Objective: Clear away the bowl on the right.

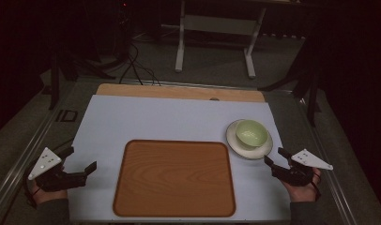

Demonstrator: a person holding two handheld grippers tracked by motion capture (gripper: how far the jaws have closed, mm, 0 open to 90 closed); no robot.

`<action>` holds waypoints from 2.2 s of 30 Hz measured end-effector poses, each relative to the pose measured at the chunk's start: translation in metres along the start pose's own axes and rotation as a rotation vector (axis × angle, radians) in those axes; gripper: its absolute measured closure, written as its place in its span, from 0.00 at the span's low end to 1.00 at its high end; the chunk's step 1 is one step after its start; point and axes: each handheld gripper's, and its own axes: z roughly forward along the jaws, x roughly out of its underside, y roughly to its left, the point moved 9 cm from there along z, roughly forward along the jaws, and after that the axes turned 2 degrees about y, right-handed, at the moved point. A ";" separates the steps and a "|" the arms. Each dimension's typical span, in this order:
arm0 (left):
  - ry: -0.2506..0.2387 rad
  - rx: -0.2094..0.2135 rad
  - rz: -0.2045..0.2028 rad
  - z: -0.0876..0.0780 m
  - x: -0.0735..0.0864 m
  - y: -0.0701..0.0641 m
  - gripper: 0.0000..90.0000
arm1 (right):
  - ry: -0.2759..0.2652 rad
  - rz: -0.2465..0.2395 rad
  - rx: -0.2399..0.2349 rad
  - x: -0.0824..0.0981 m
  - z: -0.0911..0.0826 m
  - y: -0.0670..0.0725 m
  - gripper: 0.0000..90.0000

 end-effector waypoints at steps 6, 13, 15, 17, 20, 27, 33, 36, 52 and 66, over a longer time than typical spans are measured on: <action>0.009 0.003 0.008 0.002 0.000 -0.001 0.01 | 0.011 0.010 -0.001 0.000 0.002 0.000 0.36; 0.009 -0.005 0.010 0.001 0.000 -0.002 0.01 | 0.025 0.009 0.005 -0.002 0.005 -0.001 0.36; 0.011 -0.005 0.008 0.001 0.001 -0.001 0.01 | 0.015 0.009 0.002 -0.006 0.005 -0.002 0.36; 0.011 -0.009 0.005 0.001 0.001 -0.001 0.01 | 0.008 0.021 -0.004 -0.011 0.006 -0.005 0.36; 0.006 -0.012 0.001 0.000 0.001 0.000 0.01 | 0.011 0.021 -0.006 -0.015 0.008 -0.006 0.36; 0.007 -0.013 0.002 0.000 0.001 0.000 0.01 | 0.029 -0.033 0.007 -0.026 0.016 -0.014 0.39; 0.006 -0.015 0.003 0.000 0.001 0.000 0.02 | 0.065 -0.044 0.017 -0.029 0.032 -0.021 0.38; 0.006 -0.016 0.003 -0.002 0.001 0.000 0.02 | 0.093 -0.037 0.025 -0.027 0.041 -0.026 0.38; 0.007 -0.020 0.000 0.000 0.002 0.001 0.02 | 0.119 0.008 0.063 -0.035 0.063 -0.049 0.40; 0.008 -0.037 -0.005 -0.001 0.002 0.003 0.05 | 0.199 0.050 0.073 -0.025 0.084 -0.063 0.44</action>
